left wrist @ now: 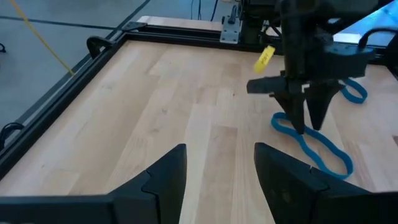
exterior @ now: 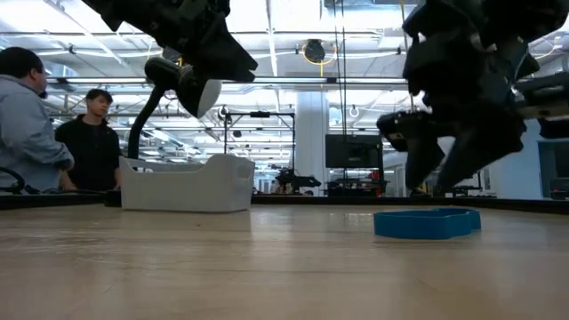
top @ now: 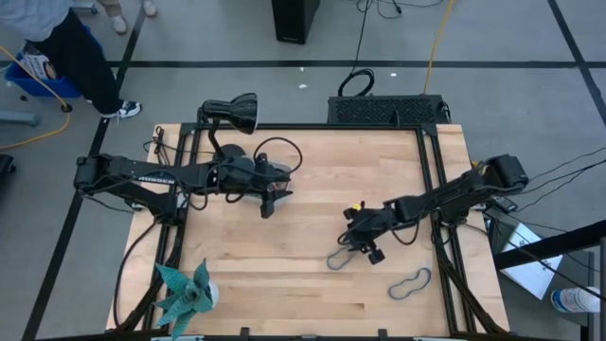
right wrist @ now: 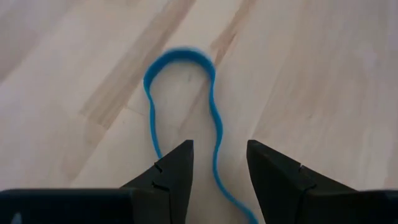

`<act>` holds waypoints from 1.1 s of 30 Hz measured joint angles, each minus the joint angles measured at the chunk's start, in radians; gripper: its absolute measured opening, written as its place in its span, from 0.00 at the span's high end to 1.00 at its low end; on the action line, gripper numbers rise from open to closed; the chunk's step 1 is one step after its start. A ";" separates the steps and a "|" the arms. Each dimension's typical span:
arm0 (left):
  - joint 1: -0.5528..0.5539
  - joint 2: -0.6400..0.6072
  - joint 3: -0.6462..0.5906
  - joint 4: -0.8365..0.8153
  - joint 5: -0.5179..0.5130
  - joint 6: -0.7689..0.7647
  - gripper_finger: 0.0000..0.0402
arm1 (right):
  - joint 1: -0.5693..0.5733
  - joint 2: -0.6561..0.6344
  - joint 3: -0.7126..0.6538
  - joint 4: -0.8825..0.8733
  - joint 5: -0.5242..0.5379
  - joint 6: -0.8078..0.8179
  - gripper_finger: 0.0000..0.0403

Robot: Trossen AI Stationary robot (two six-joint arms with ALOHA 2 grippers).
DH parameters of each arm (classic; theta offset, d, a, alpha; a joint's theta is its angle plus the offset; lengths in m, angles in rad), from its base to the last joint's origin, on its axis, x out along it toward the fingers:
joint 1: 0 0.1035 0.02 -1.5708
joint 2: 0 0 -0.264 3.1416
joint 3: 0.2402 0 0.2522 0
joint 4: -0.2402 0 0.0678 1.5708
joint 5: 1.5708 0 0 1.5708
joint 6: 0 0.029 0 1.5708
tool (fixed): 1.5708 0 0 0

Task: Pick and place rubber bands into bin
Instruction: Put the left blue rubber band into the gray bin

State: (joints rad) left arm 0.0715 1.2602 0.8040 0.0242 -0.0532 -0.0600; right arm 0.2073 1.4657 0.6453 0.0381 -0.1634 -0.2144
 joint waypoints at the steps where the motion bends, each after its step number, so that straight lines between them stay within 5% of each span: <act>1: 0.000 0.000 0.000 -0.001 0.000 0.000 0.51 | 0.001 0.013 0.000 -0.003 0.002 0.008 0.64; 33: 0.000 0.000 0.000 -0.055 0.000 0.000 0.51 | 0.002 0.083 0.000 -0.003 0.006 -0.034 0.64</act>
State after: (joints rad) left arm 0.0715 1.2606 0.8040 -0.0307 -0.0532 -0.0601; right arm 0.2089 1.5490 0.6456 0.0349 -0.1570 -0.2483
